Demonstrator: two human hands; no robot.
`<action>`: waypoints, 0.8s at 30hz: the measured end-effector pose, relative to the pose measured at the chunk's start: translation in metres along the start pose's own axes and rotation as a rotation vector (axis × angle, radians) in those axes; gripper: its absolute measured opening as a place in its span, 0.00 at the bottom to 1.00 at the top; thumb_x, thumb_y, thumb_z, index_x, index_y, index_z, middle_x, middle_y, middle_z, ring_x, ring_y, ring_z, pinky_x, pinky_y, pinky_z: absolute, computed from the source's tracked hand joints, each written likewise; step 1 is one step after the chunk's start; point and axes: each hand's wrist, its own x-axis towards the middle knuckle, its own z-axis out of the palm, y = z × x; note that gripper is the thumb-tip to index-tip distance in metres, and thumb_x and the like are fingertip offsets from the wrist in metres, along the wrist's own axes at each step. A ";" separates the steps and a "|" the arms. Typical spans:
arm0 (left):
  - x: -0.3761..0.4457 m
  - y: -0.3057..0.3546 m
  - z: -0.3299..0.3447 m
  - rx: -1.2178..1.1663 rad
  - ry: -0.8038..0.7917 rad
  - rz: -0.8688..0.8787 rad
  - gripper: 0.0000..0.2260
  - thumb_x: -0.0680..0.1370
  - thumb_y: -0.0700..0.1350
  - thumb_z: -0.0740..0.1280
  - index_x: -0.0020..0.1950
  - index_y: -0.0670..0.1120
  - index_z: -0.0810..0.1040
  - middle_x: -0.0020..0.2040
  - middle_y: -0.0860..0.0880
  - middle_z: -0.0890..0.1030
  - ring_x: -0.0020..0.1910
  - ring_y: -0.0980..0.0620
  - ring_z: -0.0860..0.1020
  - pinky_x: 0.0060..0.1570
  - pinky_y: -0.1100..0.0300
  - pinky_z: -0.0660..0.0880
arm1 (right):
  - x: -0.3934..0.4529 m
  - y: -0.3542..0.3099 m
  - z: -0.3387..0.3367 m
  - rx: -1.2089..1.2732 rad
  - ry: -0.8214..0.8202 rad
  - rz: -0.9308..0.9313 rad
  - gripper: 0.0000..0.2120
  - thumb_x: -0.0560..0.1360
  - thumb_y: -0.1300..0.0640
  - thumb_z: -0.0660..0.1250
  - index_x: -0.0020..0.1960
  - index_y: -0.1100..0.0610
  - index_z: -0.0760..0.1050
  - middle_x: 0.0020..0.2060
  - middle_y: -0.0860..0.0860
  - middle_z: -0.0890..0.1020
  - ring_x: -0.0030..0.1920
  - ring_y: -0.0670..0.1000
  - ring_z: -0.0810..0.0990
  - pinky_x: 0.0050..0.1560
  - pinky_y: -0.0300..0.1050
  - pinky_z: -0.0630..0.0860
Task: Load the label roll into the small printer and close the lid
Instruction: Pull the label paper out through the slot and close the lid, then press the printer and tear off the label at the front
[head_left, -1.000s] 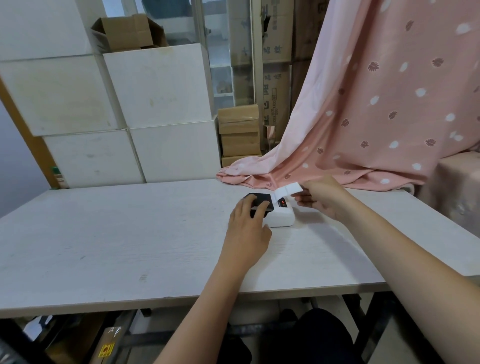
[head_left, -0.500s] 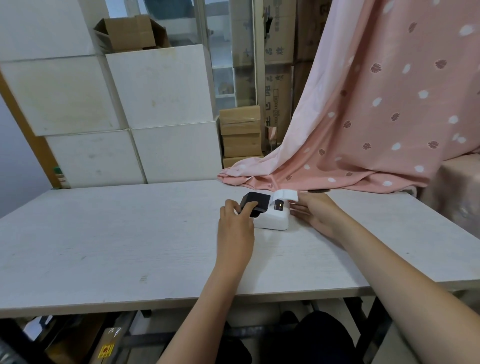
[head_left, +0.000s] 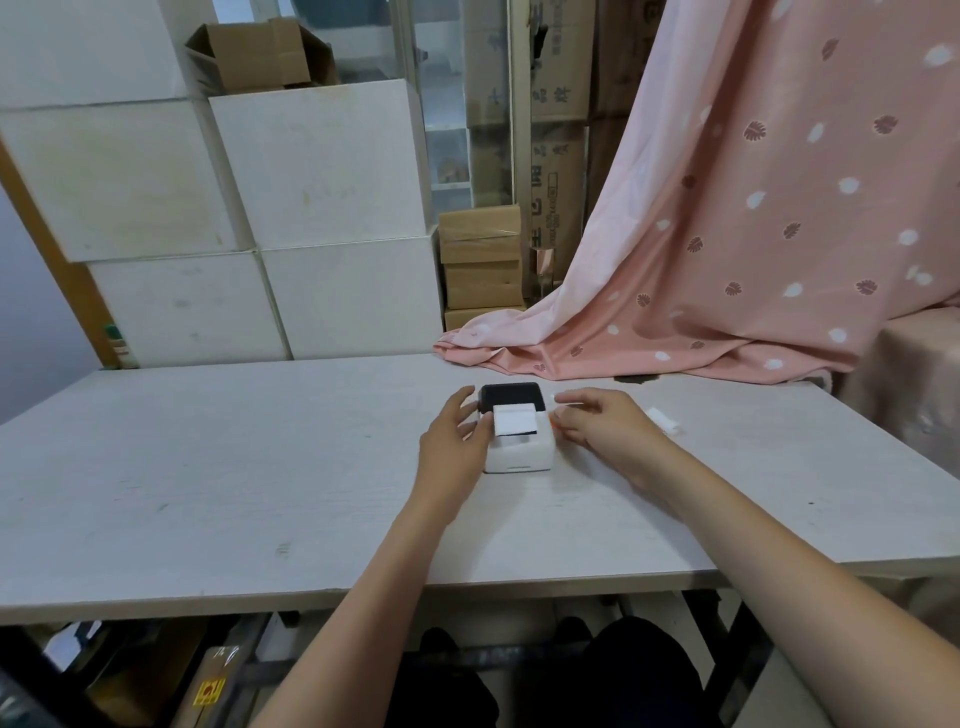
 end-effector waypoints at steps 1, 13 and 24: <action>0.000 0.002 0.001 0.025 -0.007 0.001 0.20 0.81 0.50 0.66 0.73 0.56 0.70 0.61 0.60 0.77 0.56 0.58 0.79 0.40 0.72 0.72 | 0.001 0.000 0.003 -0.006 0.016 0.004 0.15 0.76 0.55 0.70 0.63 0.53 0.82 0.51 0.52 0.88 0.52 0.54 0.87 0.66 0.48 0.78; -0.001 0.003 0.002 0.101 -0.093 -0.006 0.20 0.81 0.51 0.64 0.73 0.58 0.73 0.47 0.44 0.86 0.49 0.51 0.82 0.46 0.64 0.75 | -0.021 -0.002 0.024 -0.041 -0.046 -0.153 0.24 0.77 0.61 0.58 0.61 0.39 0.82 0.56 0.48 0.87 0.59 0.55 0.82 0.58 0.49 0.76; -0.003 0.003 0.001 0.111 -0.079 -0.018 0.23 0.79 0.54 0.68 0.74 0.55 0.73 0.54 0.48 0.85 0.53 0.53 0.81 0.46 0.66 0.71 | -0.027 -0.006 0.032 -0.088 -0.004 -0.132 0.18 0.77 0.49 0.65 0.66 0.39 0.78 0.60 0.37 0.83 0.63 0.44 0.80 0.66 0.49 0.76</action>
